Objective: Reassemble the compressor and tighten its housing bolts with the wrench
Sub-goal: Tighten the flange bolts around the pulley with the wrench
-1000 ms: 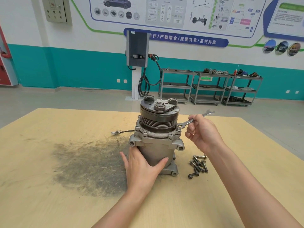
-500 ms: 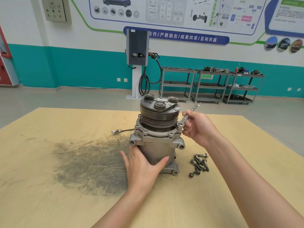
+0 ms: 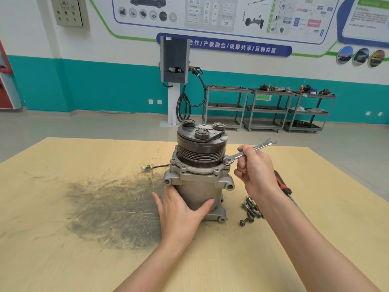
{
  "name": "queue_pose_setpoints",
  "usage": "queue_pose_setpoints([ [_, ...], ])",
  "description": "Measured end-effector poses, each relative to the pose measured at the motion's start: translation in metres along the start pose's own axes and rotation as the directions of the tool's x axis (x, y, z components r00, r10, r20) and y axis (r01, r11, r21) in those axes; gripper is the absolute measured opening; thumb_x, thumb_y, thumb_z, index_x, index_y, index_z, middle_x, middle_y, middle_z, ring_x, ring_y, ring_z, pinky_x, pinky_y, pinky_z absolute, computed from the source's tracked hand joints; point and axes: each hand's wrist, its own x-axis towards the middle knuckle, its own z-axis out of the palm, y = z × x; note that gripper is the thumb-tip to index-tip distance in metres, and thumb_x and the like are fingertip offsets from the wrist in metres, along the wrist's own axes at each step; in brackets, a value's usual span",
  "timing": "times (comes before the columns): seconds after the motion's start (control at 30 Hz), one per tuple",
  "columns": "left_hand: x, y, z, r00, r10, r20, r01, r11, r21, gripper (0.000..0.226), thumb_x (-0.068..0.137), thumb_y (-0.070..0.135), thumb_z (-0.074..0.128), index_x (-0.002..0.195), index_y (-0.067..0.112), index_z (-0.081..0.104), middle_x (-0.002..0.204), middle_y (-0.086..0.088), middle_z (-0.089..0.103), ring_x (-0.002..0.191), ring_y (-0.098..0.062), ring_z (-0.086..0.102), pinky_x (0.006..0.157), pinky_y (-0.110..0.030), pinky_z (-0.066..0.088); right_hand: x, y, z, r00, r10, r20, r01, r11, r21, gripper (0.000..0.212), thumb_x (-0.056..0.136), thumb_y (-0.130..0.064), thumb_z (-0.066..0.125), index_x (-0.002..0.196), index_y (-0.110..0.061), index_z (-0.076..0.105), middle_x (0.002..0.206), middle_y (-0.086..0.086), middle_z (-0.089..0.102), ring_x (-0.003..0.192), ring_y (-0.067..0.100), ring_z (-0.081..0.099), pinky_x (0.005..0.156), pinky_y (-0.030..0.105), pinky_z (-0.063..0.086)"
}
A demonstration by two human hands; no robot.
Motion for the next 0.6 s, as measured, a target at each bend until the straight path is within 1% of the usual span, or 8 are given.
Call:
queue_pose_setpoints([
  [0.1,0.0,0.0,-0.001,1.0,-0.004,0.004,0.004,1.0,0.001,0.094,0.066,0.058,0.08,0.132,0.004,0.041,0.125,-0.003,0.05,0.137,-0.02,0.038,0.122,-0.033,-0.015,-0.002,0.001,0.001,0.999,-0.004,-0.034,0.005,0.999,0.039,0.018,0.101,-0.011,0.042,0.092,-0.012,0.058,0.043,-0.006,0.042,0.04,0.007,0.035,0.043,0.022,0.033],
  [0.27,0.001,0.0,0.0,1.0,-0.012,0.007,0.012,1.0,-0.009,0.092,0.066,0.056,0.082,0.129,0.002,0.043,0.116,0.005,0.044,0.135,-0.02,0.037,0.123,-0.036,-0.013,-0.005,0.003,0.004,0.996,-0.033,-0.08,0.042,0.993,0.107,0.019,0.101,-0.009,0.04,0.094,-0.011,0.058,0.042,-0.006,0.04,0.039,0.007,0.035,0.041,0.02,0.034],
  [0.47,0.0,0.0,0.0,1.0,-0.016,0.012,0.016,1.0,-0.022,0.092,0.065,0.058,0.08,0.129,0.003,0.042,0.114,0.008,0.039,0.133,-0.015,0.031,0.123,-0.036,-0.013,-0.009,0.006,0.001,0.988,-0.091,-0.124,0.105,0.989,0.108,0.02,0.101,-0.011,0.042,0.093,-0.012,0.06,0.044,-0.006,0.042,0.042,0.008,0.037,0.042,0.021,0.036],
  [0.53,0.0,0.0,-0.001,1.0,-0.019,0.015,0.02,1.0,-0.024,0.093,0.065,0.059,0.08,0.129,0.003,0.042,0.114,0.008,0.039,0.134,-0.016,0.031,0.123,-0.035,-0.013,-0.01,0.007,0.0,0.987,-0.105,-0.123,0.118,0.987,0.107,0.02,0.102,-0.011,0.042,0.092,-0.012,0.059,0.044,-0.006,0.042,0.042,0.008,0.038,0.043,0.022,0.036],
  [0.6,0.0,0.0,-0.001,1.0,-0.019,0.014,0.019,1.0,-0.021,0.093,0.065,0.059,0.08,0.129,0.003,0.042,0.114,0.008,0.039,0.135,-0.018,0.032,0.123,-0.035,-0.013,-0.013,0.007,-0.001,0.987,-0.137,-0.081,0.145,0.984,0.101,0.019,0.102,-0.012,0.042,0.091,-0.012,0.058,0.044,-0.005,0.045,0.042,0.009,0.041,0.044,0.022,0.039],
])
